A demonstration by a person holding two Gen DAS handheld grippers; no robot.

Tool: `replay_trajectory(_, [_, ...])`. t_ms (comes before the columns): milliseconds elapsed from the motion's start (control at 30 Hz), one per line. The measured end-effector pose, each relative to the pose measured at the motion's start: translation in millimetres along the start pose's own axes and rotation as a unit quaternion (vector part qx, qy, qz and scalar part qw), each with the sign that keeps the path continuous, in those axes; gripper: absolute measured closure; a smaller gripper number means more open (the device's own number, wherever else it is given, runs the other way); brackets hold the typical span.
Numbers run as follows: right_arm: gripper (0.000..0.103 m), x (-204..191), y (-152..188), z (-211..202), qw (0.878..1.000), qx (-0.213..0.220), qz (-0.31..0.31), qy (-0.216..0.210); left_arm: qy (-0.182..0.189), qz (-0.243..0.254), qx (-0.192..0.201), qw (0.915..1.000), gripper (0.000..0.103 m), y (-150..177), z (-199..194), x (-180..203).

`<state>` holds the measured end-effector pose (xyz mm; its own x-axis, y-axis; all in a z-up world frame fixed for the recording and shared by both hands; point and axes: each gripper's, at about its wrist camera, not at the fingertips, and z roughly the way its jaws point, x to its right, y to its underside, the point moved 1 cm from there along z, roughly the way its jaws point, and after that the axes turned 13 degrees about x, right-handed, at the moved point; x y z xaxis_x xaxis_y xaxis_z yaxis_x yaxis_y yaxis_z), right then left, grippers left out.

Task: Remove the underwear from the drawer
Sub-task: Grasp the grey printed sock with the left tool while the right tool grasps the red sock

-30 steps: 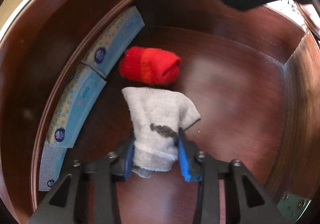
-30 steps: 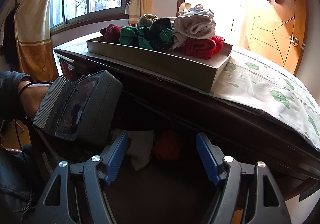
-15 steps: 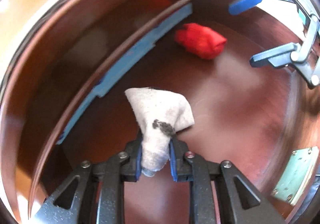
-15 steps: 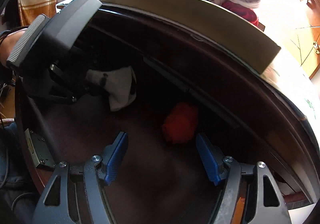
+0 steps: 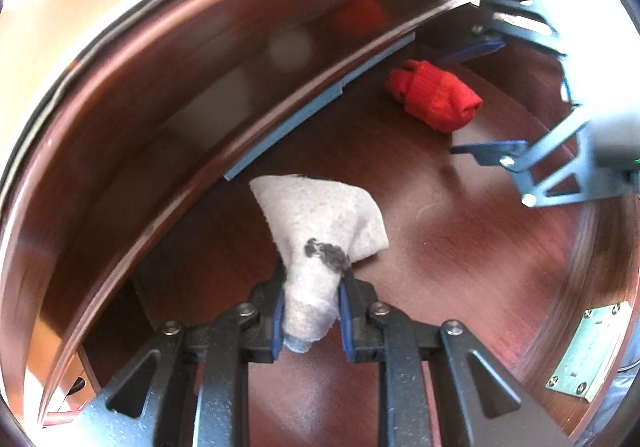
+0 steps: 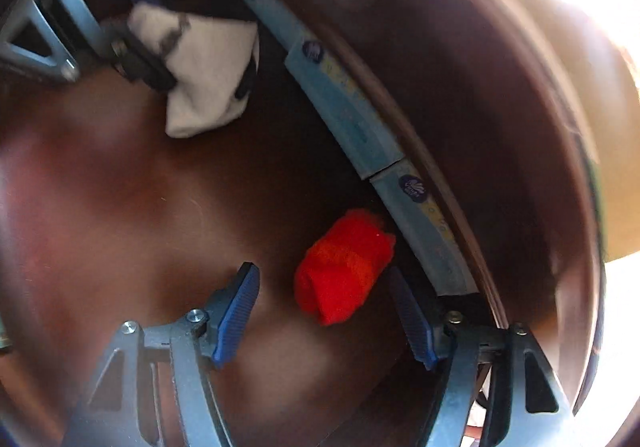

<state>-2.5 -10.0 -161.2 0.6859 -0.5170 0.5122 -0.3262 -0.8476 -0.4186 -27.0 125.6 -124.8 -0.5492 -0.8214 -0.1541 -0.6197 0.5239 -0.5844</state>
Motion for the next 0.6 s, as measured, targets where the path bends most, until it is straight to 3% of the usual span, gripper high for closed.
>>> replay_trajectory(67, [0.039, -0.7, 0.0, 9.4, 1.000, -0.010, -0.008, 0.009, 0.001, -0.001, 0.000, 1.0000, 0.083, 0.5, -6.8, -7.3])
replay_trajectory(200, [0.055, -1.0, 1.5, 22.6, 0.999, -0.028, -0.027, 0.017, 0.002, -0.003, -0.001, 1.0000, 0.083, -1.6, -14.9, -13.1])
replay_trajectory(367, [0.063, 3.5, -3.0, 30.9, 0.999, -0.031, -0.023, 0.008, 0.000, -0.006, 0.002, 1.0000, 0.083, -2.9, -16.6, -15.7])
replay_trajectory(400, [0.070, 5.0, -3.6, 32.2, 0.999, -0.031, -0.023, 0.005, -0.001, -0.006, 0.004, 1.0000, 0.083, -3.4, -18.2, -16.1])
replay_trajectory(600, [0.077, 16.1, -10.7, 14.4, 0.997, -0.007, 0.044, -0.055, -0.004, -0.019, 0.019, 0.9996, 0.083, -1.8, -27.0, -19.7])
